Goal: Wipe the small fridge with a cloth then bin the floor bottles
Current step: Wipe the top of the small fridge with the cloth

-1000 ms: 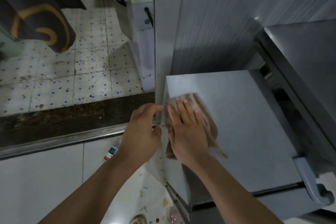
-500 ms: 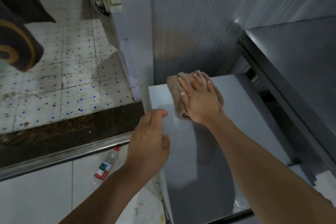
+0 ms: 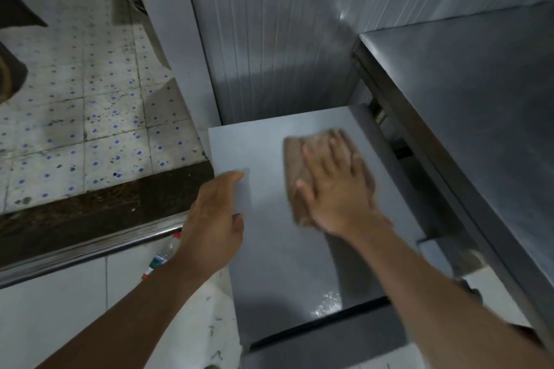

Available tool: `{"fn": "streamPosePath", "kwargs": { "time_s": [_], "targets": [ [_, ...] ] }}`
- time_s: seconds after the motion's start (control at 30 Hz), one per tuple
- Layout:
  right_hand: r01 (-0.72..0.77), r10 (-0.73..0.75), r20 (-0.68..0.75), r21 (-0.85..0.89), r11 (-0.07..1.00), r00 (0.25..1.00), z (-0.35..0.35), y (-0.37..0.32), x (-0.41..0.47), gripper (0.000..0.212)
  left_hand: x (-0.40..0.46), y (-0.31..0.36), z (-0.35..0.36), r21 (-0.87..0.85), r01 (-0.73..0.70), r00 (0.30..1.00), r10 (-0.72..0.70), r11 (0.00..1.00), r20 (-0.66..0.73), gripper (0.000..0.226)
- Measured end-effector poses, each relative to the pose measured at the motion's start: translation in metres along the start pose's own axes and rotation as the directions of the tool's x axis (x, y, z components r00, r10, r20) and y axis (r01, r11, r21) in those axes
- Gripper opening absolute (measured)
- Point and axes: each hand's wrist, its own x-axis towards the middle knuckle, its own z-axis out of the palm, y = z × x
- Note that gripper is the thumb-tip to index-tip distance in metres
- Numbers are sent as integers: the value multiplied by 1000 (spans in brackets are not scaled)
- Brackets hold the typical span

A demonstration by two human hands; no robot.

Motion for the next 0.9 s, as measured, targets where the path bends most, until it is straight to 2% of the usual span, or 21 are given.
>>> {"fn": "streamPosePath", "kwargs": {
  "time_s": [0.1, 0.2, 0.27, 0.43, 0.57, 0.77, 0.9],
  "targets": [
    [171, -168, -43, 64, 983, 985, 13, -30, -81, 66, -13, 9, 2, 56, -5, 1000, 4, 998, 24, 63],
    [270, -266, -50, 122, 955, 963, 21, -26, -124, 59, -40, 25, 10, 103, -11, 1000, 9, 995, 12, 53],
    [245, -242, -50, 85, 966, 969, 19, -4, -116, 59, -60, 40, 16, 132, 32, 999, -33, 991, 2, 50],
    [-29, 29, 7, 70, 997, 1000, 11, 50, -44, 62, -112, 68, 34, 141, 120, 993, -120, 983, -7, 41],
    [27, -28, 10, 102, 994, 1000, 10, 49, -52, 57, -144, 79, 47, 155, 173, 984, -163, 973, -70, 38],
    [156, -153, -54, 73, 985, 987, 30, 49, -175, 56, -167, 79, 64, 128, 172, 982, -161, 977, -95, 46],
    [110, -89, -186, 108, 988, 979, 42, 40, -225, 55, -174, 68, 65, 121, 125, 987, -111, 985, -115, 49]
  ]
}}
